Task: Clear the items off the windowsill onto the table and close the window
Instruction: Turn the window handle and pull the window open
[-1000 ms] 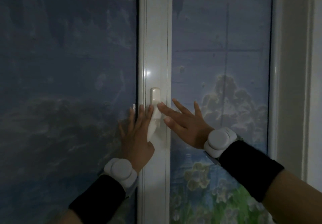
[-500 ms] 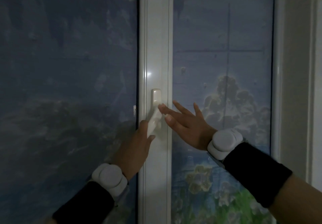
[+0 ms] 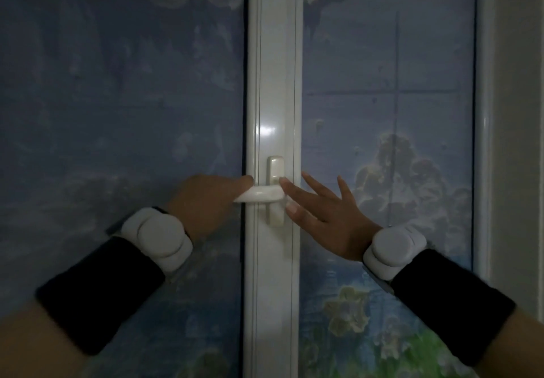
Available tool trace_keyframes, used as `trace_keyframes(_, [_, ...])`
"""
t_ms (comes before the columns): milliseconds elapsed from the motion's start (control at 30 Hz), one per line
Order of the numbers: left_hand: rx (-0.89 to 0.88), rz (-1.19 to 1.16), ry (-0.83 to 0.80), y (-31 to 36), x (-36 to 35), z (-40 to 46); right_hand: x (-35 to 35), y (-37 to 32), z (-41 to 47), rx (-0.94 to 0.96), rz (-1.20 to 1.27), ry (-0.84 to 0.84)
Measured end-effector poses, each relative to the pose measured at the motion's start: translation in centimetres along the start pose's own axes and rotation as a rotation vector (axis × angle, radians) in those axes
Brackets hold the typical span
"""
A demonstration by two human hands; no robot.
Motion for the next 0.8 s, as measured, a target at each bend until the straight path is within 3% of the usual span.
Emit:
trace_keyframes(133, [-0.183, 0.180, 0.108, 0.1, -0.9, -0.5, 0.0, -0.3, 0.0, 0.013, -0.048, 0.022])
trace_keyframes(467, [-0.192, 0.285, 0.106, 0.0, -0.8, -0.8, 0.5, -1.3, 0.0, 0.039, -0.105, 0.046])
trace_keyframes(667, [-0.190, 0.218, 0.146, 0.5, -0.2, -1.6, 1.2, -1.8, -0.9, 0.027, -0.085, 0.046])
trace_keyframes(800, [-0.184, -0.004, 0.087, 1.6, 0.9, -2.9, 1.9, -3.0, -2.6, 0.010, -0.054, 0.061])
Point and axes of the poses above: each hand's wrist, its own z-axis towards the middle knuckle, its own x-axis out of the back of the hand, y = z × x, the point moved 1 cm from there along z, towards the middle knuckle, and after that the axes turned 7 degrees about y, right-handed, at the moved point
